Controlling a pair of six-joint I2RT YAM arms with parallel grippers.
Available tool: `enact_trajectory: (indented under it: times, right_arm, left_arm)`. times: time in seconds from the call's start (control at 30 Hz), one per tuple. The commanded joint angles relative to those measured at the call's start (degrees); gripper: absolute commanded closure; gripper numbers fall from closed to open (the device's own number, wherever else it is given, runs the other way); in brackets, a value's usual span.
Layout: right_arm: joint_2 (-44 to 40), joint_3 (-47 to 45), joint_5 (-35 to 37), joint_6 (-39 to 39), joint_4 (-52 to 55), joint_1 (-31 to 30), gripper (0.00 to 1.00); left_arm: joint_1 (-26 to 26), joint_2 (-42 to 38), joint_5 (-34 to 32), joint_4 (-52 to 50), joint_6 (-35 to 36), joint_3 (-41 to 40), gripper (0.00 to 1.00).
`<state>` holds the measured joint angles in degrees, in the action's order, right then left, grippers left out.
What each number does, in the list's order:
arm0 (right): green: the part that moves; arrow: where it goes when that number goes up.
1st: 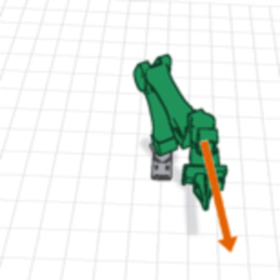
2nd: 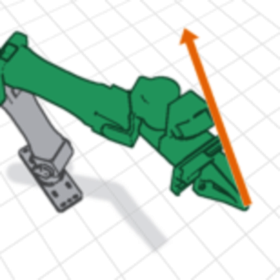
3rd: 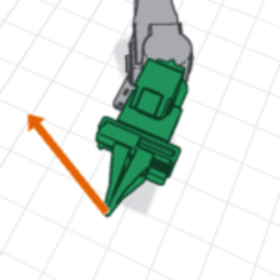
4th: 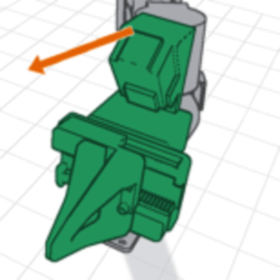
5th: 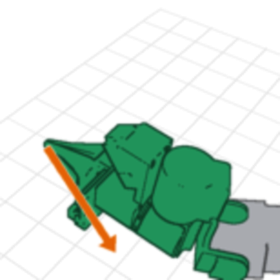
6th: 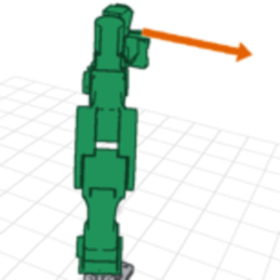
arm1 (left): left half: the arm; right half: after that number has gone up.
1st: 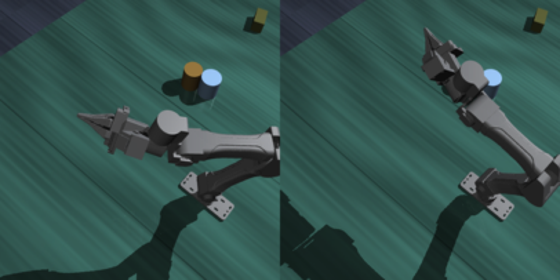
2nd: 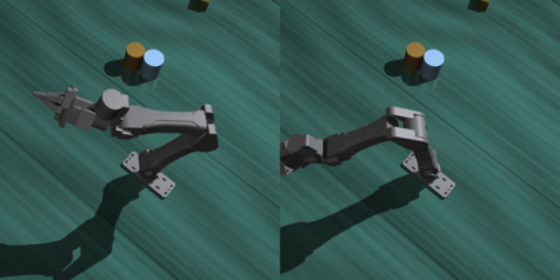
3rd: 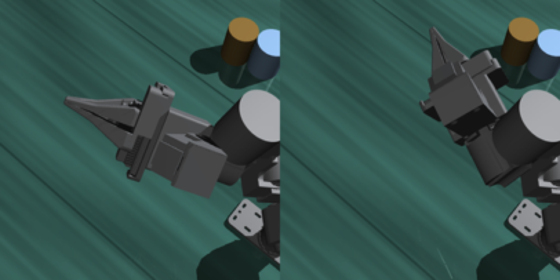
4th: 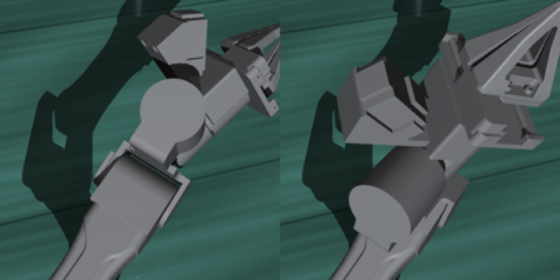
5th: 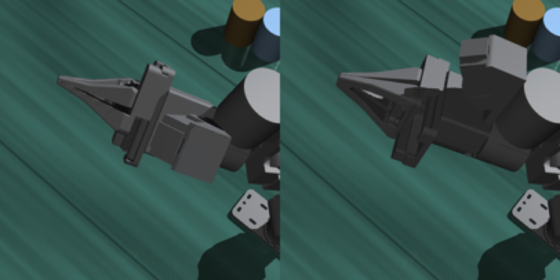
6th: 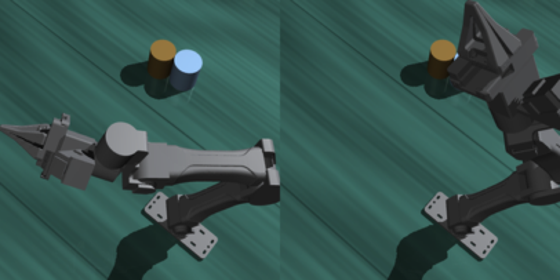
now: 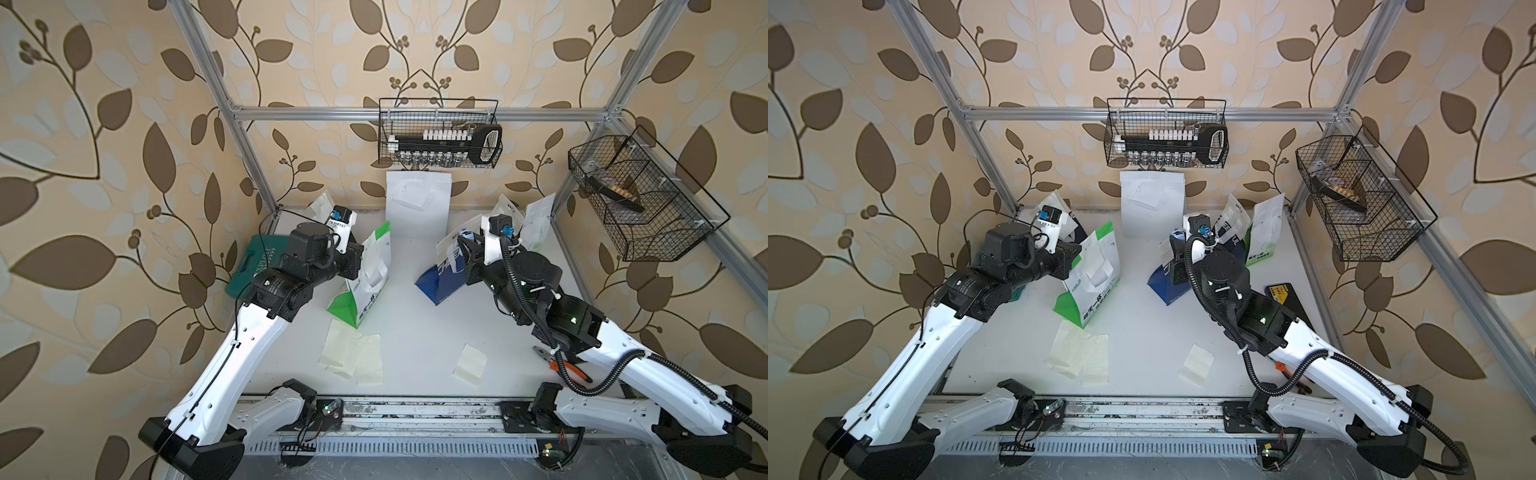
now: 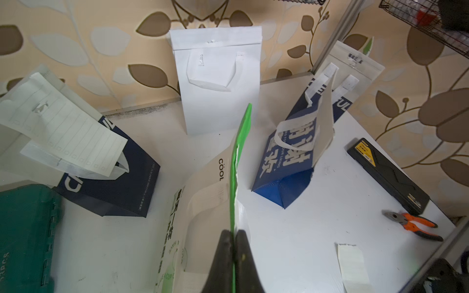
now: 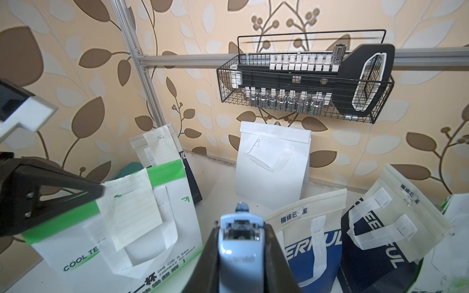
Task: Staple the receipts to the bags
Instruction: Place the takeout bag at the center of the board.
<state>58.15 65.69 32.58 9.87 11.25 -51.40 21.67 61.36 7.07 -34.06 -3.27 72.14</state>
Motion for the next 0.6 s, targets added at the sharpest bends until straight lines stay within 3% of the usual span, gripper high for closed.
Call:
enact_trajectory:
  times: [0.0, 0.27, 0.57]
  right_arm:
    - [-2.1, -0.9, 1.4, 0.6, 0.7, 0.4, 1.0]
    - [-4.8, -2.0, 2.8, 0.7, 3.1, 0.6, 1.0]
    - [-7.7, -3.0, 4.2, 0.5, 5.8, 0.8, 1.0]
  left_arm:
    - [-0.8, 3.1, 1.3, 9.5, -0.4, -0.6, 1.0]
    - [-4.3, 13.6, -2.7, 16.8, -1.4, 2.1, 1.0]
    - [-9.7, 20.3, -6.1, 19.7, 0.5, 3.4, 1.0]
